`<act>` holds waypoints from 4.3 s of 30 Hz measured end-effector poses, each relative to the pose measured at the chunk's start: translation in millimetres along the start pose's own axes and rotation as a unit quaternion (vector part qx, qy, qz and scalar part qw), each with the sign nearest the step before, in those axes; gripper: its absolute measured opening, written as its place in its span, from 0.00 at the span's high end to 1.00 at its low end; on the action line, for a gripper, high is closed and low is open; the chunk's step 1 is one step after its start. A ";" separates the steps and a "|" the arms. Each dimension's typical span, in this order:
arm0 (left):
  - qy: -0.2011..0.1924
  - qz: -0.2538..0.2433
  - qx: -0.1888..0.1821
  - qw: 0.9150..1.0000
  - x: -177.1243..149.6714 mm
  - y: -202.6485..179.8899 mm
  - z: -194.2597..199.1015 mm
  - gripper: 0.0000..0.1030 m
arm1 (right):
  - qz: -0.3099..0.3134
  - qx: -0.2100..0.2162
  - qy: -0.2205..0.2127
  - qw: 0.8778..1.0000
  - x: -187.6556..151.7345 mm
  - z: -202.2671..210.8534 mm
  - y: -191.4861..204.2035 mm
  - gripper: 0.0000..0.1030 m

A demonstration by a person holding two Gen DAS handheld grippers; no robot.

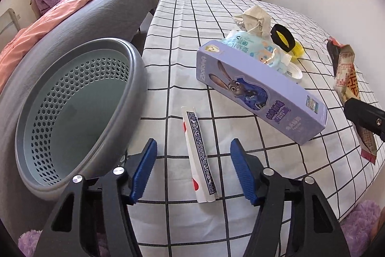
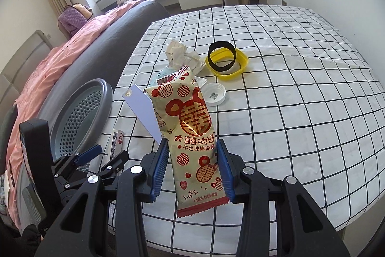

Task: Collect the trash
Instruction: 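Grasp the blue playing-card box with the left gripper while the right gripper holds the wrapper, then carry the card box with the left gripper while the right gripper brings the wrapper, releasing both into the basket, then lift both open grippers out of the basket and back toward the bed, then move both grippers toward the purple tissue box on the bed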

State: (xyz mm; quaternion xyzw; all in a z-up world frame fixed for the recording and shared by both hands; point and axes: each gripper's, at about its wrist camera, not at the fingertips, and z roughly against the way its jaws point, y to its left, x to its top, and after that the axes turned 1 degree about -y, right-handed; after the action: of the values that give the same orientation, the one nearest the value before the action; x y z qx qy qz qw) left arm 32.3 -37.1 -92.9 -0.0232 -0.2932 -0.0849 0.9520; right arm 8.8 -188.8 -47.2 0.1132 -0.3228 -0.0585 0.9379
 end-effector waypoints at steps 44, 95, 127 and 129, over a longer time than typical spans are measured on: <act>-0.104 0.118 0.079 0.984 49.1 198.5 63.3 0.84 | 0.154 0.107 0.016 0.982 74.8 -76.2 198.1 0.62; -0.074 0.142 0.093 0.983 35.2 212.8 37.6 0.43 | 0.173 0.117 0.041 0.977 56.1 -106.0 208.6 0.51; -0.122 0.066 -0.002 0.990 -4.9 121.5 118.5 0.32 | 0.091 -0.014 -0.027 0.995 15.7 22.6 99.8 0.39; -0.124 0.065 -0.005 0.990 -4.6 112.4 123.3 0.32 | 0.083 -0.022 -0.030 0.996 16.8 30.9 82.4 0.38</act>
State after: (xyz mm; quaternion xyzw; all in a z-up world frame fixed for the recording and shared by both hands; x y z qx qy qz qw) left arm -20.0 85.9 7.2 -0.0576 -0.4066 -0.0211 0.9115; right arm 5.8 -117.5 7.0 0.0636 -0.3579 0.0086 0.9316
